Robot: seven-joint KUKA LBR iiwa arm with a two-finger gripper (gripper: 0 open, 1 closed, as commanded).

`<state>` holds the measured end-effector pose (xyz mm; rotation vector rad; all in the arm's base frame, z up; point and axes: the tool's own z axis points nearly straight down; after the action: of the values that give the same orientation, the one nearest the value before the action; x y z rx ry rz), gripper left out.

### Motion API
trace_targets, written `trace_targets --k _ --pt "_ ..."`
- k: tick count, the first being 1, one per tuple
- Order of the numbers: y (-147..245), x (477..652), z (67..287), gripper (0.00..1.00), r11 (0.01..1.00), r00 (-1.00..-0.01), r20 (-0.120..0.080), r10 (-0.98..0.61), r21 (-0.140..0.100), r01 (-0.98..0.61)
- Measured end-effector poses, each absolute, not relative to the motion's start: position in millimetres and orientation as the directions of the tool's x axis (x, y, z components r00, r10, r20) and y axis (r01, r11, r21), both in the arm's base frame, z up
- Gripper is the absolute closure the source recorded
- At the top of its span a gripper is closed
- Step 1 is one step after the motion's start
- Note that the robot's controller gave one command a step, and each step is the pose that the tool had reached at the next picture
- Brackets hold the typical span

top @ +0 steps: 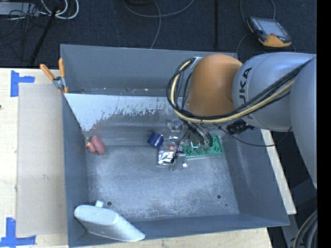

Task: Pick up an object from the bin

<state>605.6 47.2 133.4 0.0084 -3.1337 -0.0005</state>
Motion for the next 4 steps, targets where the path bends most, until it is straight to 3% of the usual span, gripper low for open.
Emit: trace_targets --k 1,4 --pt "43.9 609.9 66.7 0.00 0.992 -0.992 0.004 0.123 0.000 0.123" --pt "44.0 611.3 67.6 0.00 0.992 -0.992 0.000 0.126 0.003 0.126"
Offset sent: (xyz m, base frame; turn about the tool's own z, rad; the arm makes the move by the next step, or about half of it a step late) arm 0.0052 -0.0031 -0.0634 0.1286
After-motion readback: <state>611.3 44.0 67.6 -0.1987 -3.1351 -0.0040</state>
